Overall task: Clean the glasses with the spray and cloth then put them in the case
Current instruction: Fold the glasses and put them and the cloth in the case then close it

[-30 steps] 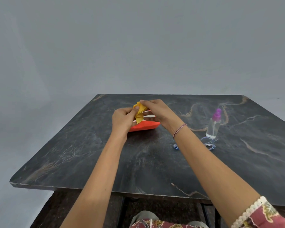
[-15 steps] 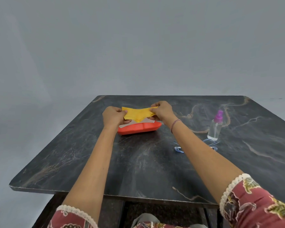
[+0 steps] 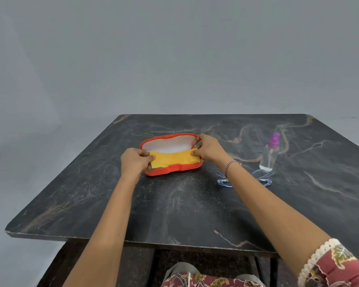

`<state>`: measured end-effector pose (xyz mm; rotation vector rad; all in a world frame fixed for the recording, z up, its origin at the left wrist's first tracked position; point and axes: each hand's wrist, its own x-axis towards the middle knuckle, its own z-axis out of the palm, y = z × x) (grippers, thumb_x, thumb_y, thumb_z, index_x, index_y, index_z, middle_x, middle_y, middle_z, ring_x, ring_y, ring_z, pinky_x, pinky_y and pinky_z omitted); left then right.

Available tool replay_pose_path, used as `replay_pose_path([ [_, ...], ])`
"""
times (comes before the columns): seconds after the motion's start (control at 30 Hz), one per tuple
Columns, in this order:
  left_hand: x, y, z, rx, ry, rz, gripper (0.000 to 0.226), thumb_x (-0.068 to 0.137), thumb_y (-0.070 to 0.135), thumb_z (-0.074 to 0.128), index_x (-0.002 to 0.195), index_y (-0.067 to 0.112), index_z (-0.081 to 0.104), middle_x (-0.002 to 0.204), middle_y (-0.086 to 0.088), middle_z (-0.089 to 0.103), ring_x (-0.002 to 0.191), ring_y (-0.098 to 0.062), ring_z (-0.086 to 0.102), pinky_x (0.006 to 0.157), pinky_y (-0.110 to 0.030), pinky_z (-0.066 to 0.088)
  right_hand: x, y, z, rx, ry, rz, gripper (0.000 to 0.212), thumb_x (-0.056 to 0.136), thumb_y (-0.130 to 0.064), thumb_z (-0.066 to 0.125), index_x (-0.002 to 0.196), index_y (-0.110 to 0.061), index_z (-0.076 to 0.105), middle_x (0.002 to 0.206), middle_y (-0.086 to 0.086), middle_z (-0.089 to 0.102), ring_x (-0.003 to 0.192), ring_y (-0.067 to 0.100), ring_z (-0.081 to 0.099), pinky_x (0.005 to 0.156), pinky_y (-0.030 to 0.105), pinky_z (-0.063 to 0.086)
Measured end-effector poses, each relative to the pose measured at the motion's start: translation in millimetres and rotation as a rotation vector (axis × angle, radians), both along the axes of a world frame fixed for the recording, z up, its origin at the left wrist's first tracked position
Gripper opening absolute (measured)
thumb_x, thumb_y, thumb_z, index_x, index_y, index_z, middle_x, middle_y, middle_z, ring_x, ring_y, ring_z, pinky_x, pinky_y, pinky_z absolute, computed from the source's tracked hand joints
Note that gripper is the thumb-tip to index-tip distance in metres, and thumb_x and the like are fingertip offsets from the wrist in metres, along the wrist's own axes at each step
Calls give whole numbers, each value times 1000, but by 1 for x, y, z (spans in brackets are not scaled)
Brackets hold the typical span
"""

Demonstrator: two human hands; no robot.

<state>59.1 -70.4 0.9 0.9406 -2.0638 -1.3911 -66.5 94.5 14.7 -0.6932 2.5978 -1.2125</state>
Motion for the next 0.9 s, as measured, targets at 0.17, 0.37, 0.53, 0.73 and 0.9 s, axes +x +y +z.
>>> replay_pose_path([
  [0.17,8,5,-2,-55,20,26,16,78,8,74,92,9,66,72,-2,64,35,2,55,52,-14,52,4,1,-1,8,19,29,33,74,-3,74,96,-14,52,92,8,58,62,12,53,55,22,48],
  [0.37,17,13,-6,-300,18,14,25,74,5,73,94,15,63,60,-3,66,55,-7,63,63,-14,45,16,0,-1,168,222,28,36,72,-3,74,103,-7,57,94,9,61,89,24,59,76,30,46],
  [0.53,17,17,-13,-499,-11,48,21,67,6,72,78,20,61,71,4,63,72,-16,61,60,-25,42,24,-1,-4,309,368,29,20,78,5,62,90,-9,68,103,12,65,96,28,61,82,31,47],
  [0.73,13,20,-17,-613,-128,18,14,71,13,75,77,21,66,79,0,61,84,-21,60,64,-28,40,35,4,-4,380,483,34,28,80,12,51,97,-4,67,107,18,63,97,36,61,82,38,51],
  [0.9,15,20,-15,-685,-134,71,14,76,17,75,89,23,72,111,-4,52,112,-22,46,67,-31,41,40,6,-1,426,584,27,32,79,16,50,101,-2,65,108,16,62,97,31,60,79,35,49],
])
